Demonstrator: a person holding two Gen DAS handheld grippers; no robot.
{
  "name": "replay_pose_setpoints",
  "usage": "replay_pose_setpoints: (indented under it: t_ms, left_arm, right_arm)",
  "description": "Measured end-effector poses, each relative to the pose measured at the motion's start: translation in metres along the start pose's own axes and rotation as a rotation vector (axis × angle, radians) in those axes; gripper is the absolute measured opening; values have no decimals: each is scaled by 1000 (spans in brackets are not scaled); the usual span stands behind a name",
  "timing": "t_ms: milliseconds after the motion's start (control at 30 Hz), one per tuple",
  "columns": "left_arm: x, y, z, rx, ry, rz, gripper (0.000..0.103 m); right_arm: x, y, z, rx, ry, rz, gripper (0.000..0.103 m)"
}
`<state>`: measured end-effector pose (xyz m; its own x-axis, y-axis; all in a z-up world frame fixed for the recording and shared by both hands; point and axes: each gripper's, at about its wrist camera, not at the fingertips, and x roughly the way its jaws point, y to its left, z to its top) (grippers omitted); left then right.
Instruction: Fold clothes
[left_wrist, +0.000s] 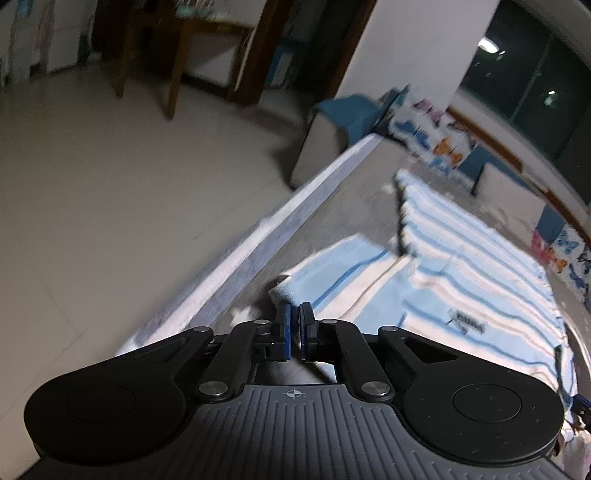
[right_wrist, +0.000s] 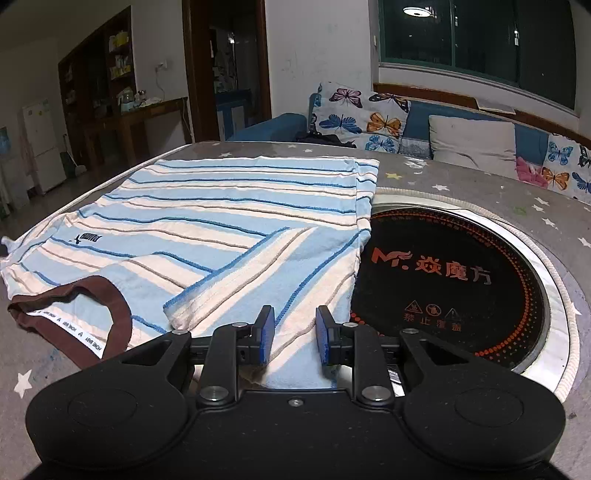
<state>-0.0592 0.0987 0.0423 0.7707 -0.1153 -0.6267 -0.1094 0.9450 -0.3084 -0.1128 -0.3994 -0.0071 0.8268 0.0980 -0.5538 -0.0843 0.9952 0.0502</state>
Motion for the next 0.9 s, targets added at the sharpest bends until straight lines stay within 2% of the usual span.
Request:
replay_pose_setpoints:
  t_ms: [200,400,533,667,833,900]
  left_arm:
    - [-21,-30,7,129,-100,-117,4]
    - [-29,-66,-1,240,-125,-269,4]
    - [-25,-89,-11,298,-106,-373,4]
    - [-18,-104,-21,334,-78,-441,4]
    - [-2,-118,-36,390,27,-516,6]
    - [1,-120,-40,409,48,-533,11]
  right_arm:
    - [3,-1,4,2,-3,2,27]
    - [6,-2,7,4,-6,3,27]
    - [6,-2,6,6,-8,5,27]
    - [-5,-1,-5,11,-9,7,27]
    - [-4,-1,-5,12,-10,8,27]
    - [-5,-1,-5,14,-10,10,27]
